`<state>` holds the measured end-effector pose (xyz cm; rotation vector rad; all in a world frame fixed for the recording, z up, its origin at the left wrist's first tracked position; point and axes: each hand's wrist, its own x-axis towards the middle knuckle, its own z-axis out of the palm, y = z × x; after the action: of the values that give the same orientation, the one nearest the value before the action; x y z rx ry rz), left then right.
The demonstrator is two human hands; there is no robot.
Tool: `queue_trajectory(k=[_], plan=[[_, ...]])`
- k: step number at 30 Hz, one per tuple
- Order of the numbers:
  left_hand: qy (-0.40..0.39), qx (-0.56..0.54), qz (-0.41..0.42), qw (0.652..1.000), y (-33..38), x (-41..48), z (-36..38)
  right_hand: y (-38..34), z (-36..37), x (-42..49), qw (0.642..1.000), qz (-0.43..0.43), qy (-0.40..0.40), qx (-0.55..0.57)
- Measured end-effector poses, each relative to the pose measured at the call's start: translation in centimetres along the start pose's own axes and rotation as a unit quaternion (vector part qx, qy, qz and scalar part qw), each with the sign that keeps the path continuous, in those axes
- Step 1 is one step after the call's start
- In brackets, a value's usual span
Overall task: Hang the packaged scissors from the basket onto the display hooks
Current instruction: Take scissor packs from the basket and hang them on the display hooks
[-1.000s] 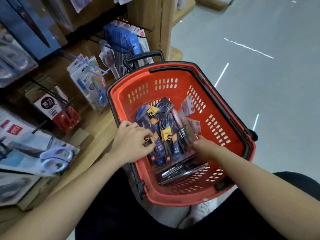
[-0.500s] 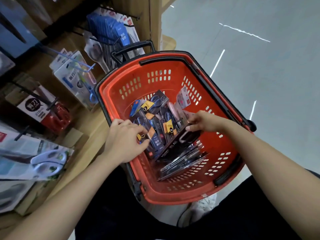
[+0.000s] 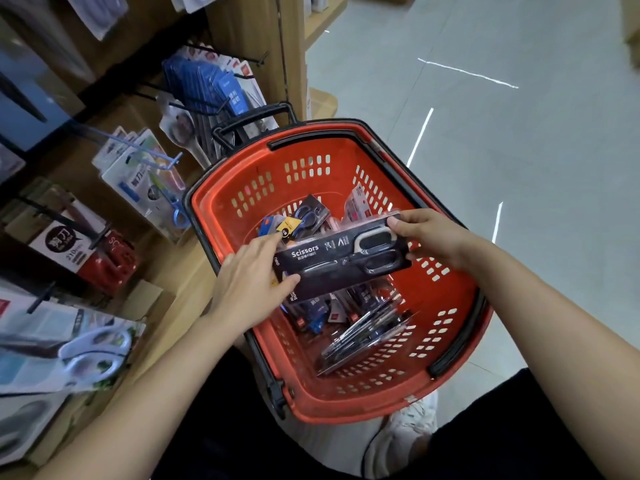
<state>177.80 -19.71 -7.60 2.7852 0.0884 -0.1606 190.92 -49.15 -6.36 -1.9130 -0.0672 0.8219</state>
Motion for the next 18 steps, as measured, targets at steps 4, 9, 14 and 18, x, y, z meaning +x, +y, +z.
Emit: queue_trajectory(k=[4,9,14,18], plan=[[0.0,-0.074,-0.026,0.997,-0.3,1.7,-0.5,-0.5,0.2,-0.6,1.0,0.021,0.003,0.02],[0.043,-0.235,-0.012,0.971,-1.3,3.3,-1.5,-0.9,0.4,-0.1,0.996,-0.051,0.048,-0.062],[0.075,-0.247,0.029,0.966,-0.2,4.4,-2.8,-2.2,2.5,0.9,0.945,-0.155,0.079,-0.276],[0.042,-0.284,0.099,0.953,1.8,6.2,-3.7,-3.3,4.4,0.7,0.928,-0.176,0.051,-0.323]])
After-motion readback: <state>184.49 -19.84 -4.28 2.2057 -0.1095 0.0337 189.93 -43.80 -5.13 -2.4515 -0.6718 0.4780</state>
